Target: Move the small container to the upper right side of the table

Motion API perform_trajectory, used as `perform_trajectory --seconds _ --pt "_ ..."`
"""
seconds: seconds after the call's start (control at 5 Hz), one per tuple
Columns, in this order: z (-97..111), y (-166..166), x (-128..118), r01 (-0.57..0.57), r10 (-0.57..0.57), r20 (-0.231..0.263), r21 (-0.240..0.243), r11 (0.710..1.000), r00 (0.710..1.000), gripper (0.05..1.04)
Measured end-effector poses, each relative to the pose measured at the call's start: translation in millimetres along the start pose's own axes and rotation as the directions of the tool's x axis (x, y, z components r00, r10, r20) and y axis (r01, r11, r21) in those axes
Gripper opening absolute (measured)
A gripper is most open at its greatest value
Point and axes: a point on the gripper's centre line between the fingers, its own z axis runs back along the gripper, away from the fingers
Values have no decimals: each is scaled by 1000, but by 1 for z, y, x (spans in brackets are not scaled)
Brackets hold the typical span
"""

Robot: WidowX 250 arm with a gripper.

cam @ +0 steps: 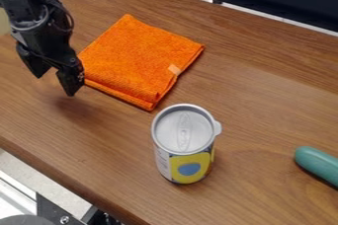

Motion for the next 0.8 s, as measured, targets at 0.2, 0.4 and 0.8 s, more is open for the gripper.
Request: perform_trajectory --seconds 0.2,0.4,0.8 --pt "-5 -5 -6 2 -2 -23 -21 1000 1000 999" --pt "5 -16 -17 37 -38 -35 -46 998 999 999" --pt "30 -53 -30 140 -151 -74 -139 980 986 999"
